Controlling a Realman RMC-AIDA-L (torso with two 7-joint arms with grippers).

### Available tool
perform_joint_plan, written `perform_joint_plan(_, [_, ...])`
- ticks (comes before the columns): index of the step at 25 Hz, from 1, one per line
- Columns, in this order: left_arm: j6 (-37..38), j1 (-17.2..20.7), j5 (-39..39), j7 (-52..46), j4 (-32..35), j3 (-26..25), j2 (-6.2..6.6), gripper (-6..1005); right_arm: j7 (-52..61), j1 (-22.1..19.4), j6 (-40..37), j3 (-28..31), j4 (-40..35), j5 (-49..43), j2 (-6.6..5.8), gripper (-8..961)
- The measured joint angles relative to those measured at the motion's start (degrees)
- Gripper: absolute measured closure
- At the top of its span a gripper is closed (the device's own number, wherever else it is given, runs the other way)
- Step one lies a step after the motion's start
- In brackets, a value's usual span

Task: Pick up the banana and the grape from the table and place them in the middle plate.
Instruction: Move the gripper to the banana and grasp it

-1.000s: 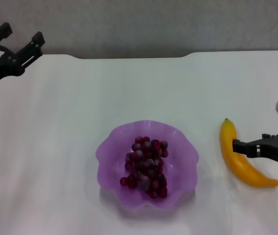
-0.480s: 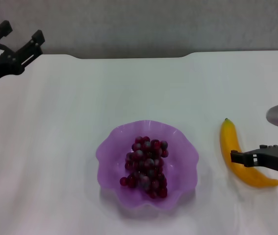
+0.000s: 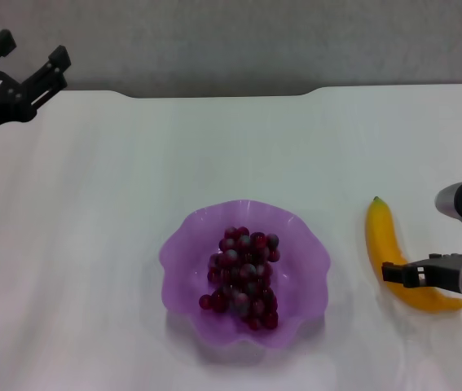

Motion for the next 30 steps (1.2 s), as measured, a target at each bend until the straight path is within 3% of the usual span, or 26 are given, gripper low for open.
perform_joint_plan(8, [0.1, 0.1, 0.0, 0.0, 0.3, 0.1, -0.08, 173, 0.0, 2.3, 1.4, -0.1, -5.0, 0.4, 0.06, 118])
perform_joint_plan(18, [0.6, 0.1, 0.0, 0.0, 0.4, 0.1, -0.08, 176, 0.0, 2.8, 1.7, -0.2, -5.5, 0.5, 0.09, 122])
perform_joint_plan(30, [0.8, 0.8, 0.0, -0.1, 1.6, 0.3, -0.07, 179, 0.1, 4.4, 2.3, -0.2, -8.5, 1.5, 0.11, 340])
